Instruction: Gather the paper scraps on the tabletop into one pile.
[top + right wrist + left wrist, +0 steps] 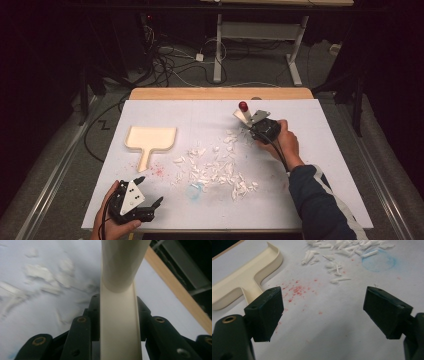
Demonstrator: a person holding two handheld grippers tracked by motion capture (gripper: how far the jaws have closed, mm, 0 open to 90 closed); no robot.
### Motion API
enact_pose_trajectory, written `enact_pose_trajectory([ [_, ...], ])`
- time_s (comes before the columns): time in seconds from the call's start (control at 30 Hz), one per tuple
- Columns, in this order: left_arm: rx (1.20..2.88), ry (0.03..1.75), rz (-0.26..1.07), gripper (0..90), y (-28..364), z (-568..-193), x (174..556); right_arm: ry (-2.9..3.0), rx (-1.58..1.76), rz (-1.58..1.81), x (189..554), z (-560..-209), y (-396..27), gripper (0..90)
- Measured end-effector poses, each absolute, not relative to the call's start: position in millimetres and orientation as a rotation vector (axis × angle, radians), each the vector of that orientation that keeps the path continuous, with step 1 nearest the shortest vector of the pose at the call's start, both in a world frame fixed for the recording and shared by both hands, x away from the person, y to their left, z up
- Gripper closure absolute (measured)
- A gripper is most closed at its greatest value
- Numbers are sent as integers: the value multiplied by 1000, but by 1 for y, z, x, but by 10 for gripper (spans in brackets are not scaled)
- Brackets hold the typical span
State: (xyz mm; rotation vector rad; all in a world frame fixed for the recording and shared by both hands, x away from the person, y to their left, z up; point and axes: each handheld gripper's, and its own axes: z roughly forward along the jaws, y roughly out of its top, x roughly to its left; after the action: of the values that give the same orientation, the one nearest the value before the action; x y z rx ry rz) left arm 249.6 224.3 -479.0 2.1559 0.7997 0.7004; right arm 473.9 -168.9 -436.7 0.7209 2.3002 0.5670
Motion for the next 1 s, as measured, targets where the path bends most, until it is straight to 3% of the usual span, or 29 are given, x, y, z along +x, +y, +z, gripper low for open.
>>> enact_pose_trajectory([
  [0.4, 2171, 791, 687, 155, 223, -480, 250, 2400, 556, 757, 444, -442, -136, 681],
  [0.73, 2177, 766, 680, 155, 218, -479, 248, 2509, 319, 919, 361, -434, -155, 682],
  [1.0, 2143, 771, 676, 155, 219, -475, 248, 2449, 383, 1013, 344, -403, -170, 682],
])
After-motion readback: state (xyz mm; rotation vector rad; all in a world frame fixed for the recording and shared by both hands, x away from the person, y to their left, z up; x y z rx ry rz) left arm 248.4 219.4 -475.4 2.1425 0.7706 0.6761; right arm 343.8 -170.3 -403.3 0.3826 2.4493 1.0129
